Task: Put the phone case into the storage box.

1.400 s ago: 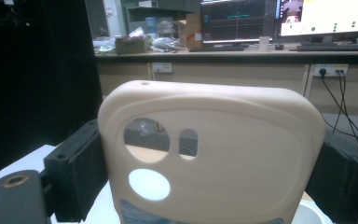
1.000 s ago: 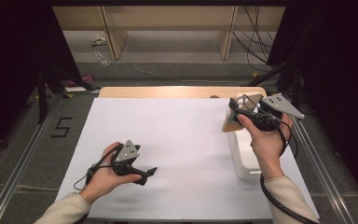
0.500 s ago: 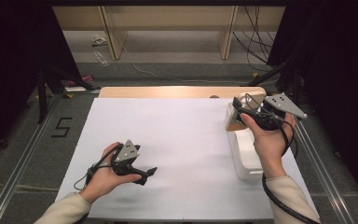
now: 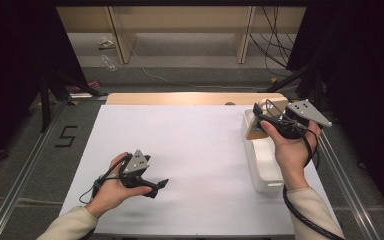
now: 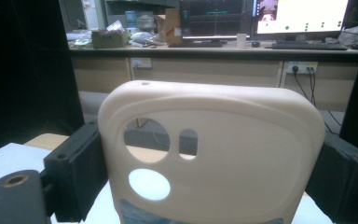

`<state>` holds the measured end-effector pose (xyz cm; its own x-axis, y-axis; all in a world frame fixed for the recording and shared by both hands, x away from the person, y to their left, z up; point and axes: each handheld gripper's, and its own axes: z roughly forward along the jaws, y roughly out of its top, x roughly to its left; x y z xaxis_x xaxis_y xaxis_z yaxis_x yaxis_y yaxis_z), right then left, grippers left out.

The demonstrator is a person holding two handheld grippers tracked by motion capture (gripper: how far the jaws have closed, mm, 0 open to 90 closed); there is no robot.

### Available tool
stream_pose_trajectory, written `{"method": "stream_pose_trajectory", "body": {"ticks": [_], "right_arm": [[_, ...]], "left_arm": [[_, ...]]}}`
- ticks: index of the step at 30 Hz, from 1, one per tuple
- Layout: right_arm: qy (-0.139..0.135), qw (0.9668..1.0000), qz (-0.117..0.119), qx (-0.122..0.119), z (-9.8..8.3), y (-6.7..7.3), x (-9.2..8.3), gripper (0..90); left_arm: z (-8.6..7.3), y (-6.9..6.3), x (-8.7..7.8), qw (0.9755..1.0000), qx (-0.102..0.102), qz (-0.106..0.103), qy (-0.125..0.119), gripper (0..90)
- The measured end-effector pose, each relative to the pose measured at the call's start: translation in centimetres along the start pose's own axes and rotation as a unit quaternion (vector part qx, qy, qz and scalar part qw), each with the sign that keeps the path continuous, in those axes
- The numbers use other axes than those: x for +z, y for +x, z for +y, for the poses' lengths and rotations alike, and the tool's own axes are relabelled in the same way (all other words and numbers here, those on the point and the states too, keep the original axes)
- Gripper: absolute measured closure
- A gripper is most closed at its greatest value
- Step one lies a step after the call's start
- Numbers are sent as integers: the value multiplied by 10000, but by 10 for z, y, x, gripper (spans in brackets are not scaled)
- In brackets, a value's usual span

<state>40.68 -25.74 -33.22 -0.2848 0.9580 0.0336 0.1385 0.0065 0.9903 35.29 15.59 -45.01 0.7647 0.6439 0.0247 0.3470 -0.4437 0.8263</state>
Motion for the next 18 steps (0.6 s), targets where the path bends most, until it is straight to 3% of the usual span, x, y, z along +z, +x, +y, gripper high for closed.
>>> {"method": "stream_pose_trajectory", "body": {"ticks": [18], "right_arm": [[5, 9999, -107, -56, 0, -5, -1, 122]], "left_arm": [[0, 0, 0, 10000, 1, -3, 0, 8]]}}
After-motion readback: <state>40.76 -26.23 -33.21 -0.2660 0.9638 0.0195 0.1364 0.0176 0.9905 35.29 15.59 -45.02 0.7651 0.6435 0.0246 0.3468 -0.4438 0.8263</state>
